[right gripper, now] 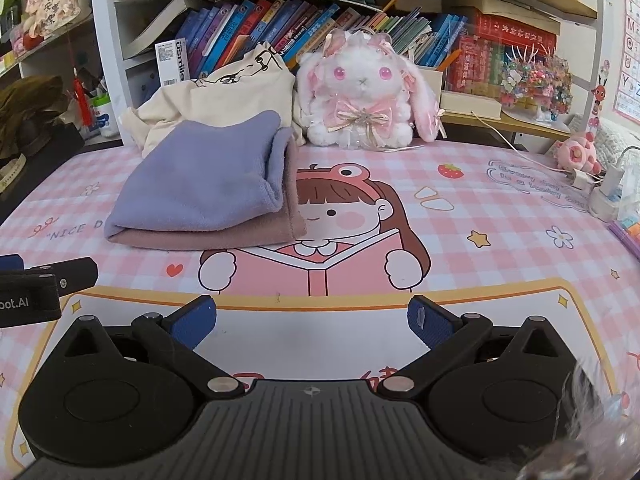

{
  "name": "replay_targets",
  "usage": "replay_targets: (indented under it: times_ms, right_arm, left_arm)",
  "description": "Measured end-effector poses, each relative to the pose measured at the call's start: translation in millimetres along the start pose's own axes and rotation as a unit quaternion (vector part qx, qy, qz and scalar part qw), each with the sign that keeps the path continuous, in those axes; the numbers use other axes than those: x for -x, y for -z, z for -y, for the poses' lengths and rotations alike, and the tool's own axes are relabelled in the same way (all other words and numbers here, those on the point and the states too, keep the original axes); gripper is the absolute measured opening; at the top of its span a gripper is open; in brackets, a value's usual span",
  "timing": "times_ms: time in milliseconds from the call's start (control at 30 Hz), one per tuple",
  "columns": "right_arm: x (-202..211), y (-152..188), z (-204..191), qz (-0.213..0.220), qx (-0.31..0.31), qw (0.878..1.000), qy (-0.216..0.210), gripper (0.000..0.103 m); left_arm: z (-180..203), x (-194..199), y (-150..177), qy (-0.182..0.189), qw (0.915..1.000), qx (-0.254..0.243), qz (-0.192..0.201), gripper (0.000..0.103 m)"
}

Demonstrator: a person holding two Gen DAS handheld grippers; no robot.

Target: Fold clothes

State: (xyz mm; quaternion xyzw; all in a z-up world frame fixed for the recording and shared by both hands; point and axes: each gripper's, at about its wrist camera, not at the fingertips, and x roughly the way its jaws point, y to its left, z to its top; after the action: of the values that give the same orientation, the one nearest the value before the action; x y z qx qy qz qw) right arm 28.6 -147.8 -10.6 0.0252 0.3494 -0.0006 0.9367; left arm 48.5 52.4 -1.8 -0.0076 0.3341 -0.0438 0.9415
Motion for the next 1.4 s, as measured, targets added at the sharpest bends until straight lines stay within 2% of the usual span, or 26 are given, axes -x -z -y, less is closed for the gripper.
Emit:
replay_targets:
  times_ms: [1400]
  right_arm:
    - [-7.1, -2.1, -0.9, -0.015, -0.002, 1.0, 0.004, 0.103]
  left_arm:
    - [2.4, -9.4, 0.8, 0.003, 0.9997, -0.012, -0.021, 0.103]
